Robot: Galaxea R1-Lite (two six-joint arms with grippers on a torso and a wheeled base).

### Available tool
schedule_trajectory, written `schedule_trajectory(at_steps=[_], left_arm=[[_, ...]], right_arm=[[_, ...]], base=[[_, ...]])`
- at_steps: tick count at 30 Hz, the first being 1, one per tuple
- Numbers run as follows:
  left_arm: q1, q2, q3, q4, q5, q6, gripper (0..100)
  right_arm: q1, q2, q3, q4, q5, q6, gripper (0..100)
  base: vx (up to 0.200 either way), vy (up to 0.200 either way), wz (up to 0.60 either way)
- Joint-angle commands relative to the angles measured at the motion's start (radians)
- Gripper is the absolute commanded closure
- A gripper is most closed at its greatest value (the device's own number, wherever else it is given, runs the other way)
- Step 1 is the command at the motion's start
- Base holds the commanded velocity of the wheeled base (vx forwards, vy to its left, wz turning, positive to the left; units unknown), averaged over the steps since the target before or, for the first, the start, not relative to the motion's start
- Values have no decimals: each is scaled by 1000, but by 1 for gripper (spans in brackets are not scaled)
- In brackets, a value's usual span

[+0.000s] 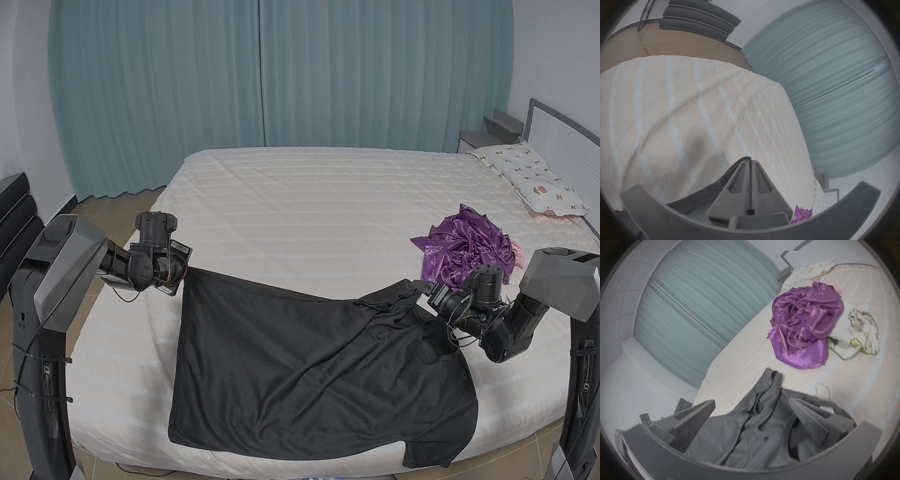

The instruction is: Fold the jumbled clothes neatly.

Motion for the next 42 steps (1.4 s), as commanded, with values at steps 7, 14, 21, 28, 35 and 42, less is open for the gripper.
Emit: schedule_trajectory(at_steps=[7, 14, 21, 28, 35, 42], left_arm=[[57, 152, -134, 11, 1, -13, 100], [85, 154, -150, 23, -6, -36, 100], [112, 160, -184, 28, 2, -80, 100], [108, 164, -177, 28, 4, -79, 100], [106, 164, -175, 28, 4, -74, 100], [105, 164, -175, 28, 4, -71, 100]], right_arm=[[-24, 193, -305, 110, 16, -241, 0], [-19, 277, -433, 173, 18, -261, 0], [-15, 307, -477, 188, 21, -264, 0], [-19, 308, -471, 181, 33, -248, 0], [-7, 337, -486, 187, 51, -248, 0], [18, 365, -522, 178, 53, -247, 100]], base=[[0, 0, 0], [0, 0, 0], [0, 0, 0], [0, 0, 0], [0, 0, 0], [0, 0, 0]])
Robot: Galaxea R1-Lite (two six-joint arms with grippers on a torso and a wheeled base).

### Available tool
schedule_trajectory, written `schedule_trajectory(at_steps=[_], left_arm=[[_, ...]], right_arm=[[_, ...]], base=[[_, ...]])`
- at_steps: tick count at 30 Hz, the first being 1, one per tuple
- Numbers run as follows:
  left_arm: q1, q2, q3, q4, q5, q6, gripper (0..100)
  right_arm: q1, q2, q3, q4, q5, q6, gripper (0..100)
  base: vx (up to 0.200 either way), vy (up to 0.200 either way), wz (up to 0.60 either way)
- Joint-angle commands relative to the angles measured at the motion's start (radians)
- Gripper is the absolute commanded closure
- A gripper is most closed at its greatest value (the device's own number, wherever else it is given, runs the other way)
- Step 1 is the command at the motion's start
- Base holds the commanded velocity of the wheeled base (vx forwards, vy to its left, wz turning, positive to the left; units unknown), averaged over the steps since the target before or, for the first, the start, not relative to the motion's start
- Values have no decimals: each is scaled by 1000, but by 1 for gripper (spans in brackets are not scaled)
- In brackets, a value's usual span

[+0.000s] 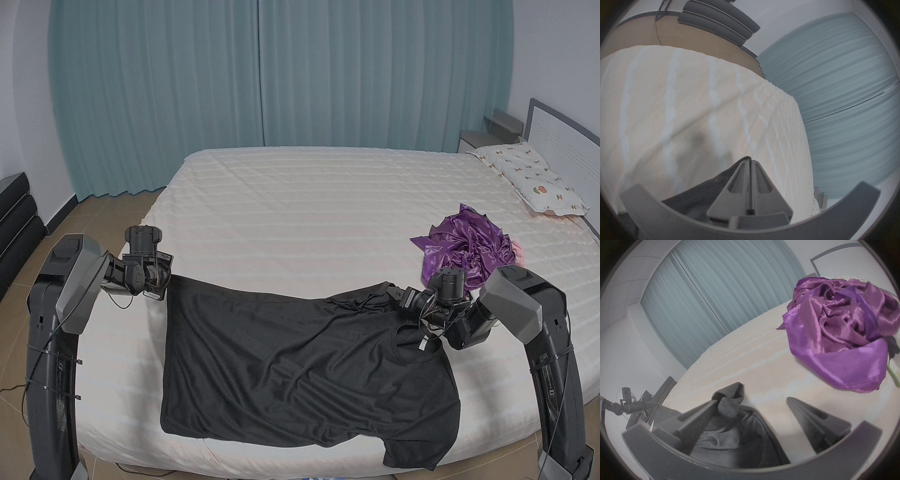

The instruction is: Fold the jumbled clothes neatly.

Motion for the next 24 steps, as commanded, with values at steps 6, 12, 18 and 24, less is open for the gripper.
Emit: schedule_trajectory(at_steps=[6, 12, 18, 24], left_arm=[[1, -1, -3, 0, 1, 0, 100], [-1, -1, -1, 0, 1, 4, 100], [-13, 0, -3, -2, 0, 32, 100], [-36, 2, -36, -11, -8, 50, 100]], right_arm=[[6, -15, -9, -29, 0, 38, 100], [-31, -95, 34, -70, 0, 118, 100], [-71, -121, 23, -76, -3, 130, 100], [-86, -110, 16, -75, -11, 130, 100]], base=[[0, 0, 0], [0, 0, 0], [0, 0, 0], [0, 0, 0]])
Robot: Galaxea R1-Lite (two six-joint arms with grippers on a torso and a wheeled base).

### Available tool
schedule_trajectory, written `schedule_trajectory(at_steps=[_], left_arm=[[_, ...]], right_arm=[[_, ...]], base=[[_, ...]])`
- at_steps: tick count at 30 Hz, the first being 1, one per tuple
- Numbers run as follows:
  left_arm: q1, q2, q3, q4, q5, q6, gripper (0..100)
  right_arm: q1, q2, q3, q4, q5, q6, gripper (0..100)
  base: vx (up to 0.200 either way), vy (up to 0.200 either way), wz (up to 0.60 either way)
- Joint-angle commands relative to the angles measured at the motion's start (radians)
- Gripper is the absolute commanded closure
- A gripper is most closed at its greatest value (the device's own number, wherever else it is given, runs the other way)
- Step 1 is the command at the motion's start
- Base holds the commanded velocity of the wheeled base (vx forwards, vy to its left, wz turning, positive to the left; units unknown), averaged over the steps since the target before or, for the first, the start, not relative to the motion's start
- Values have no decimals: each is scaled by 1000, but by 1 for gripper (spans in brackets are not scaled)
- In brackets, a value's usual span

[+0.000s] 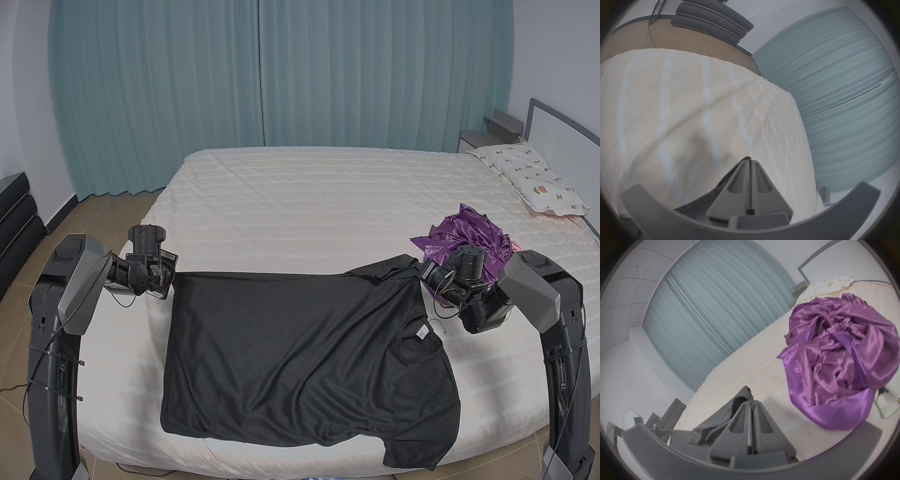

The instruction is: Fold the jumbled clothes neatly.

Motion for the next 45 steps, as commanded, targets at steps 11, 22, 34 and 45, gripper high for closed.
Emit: schedule_trajectory(at_steps=[11, 22, 34, 45], left_arm=[[-22, 62, -85, 42, 3, 5, 100], [-22, 65, -85, 45, 6, 5, 100], [-23, 60, -74, 47, 7, 5, 100], [-23, 57, -70, 48, 9, 5, 100]], right_arm=[[36, 94, -6, -37, -6, -3, 0], [6, -36, 94, 83, 146, -150, 0], [17, 70, -32, 163, 163, -207, 0], [18, 110, -71, 158, 158, -206, 100]], base=[[0, 0, 0], [0, 0, 0], [0, 0, 0], [0, 0, 0]])
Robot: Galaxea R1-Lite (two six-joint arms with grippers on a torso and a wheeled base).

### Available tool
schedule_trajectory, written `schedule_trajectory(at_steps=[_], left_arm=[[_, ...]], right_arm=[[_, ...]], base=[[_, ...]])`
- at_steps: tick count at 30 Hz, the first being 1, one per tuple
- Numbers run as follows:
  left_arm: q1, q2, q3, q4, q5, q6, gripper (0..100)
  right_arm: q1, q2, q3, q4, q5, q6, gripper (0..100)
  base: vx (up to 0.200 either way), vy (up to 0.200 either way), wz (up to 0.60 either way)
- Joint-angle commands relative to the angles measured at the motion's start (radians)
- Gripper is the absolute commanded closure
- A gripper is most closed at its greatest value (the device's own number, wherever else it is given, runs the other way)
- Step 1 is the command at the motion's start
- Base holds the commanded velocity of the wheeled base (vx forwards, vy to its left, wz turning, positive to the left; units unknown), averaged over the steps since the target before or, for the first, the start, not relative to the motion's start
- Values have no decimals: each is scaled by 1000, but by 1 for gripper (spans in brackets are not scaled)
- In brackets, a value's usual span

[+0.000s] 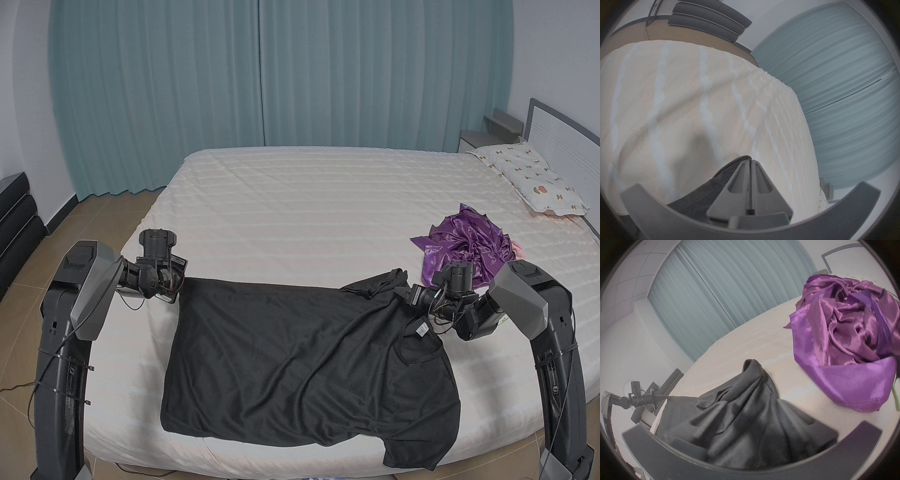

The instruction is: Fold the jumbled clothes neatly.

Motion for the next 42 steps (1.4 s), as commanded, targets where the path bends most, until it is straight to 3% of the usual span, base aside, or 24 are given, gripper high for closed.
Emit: schedule_trajectory(at_steps=[1, 13, 17, 24, 31, 41, 42], left_arm=[[0, -5, 1, 0, 0, 0, 100], [-2, -6, -11, 1, 88, 15, 100], [1, -11, -33, 7, 100, 58, 100], [6, -2, -85, 7, 140, 109, 100], [9, 33, -132, 9, 160, 119, 100], [6, 118, -163, 4, 160, 192, 100], [6, 118, -163, 4, 160, 192, 0]], right_arm=[[0, 9, -4, -7, -2, 5, 100], [-41, -103, 4, -70, -60, 114, 100], [-44, -95, -8, -84, -111, 122, 100], [-43, -67, -13, -153, -135, 126, 100], [-27, -11, -91, -171, -200, 125, 100], [-21, 22, -91, -157, -206, 114, 100], [-21, 22, -91, -157, -206, 114, 0]], base=[[0, 0, 0], [0, 0, 0], [0, 0, 0], [0, 0, 0], [0, 0, 0], [0, 0, 0], [0, 0, 0]])
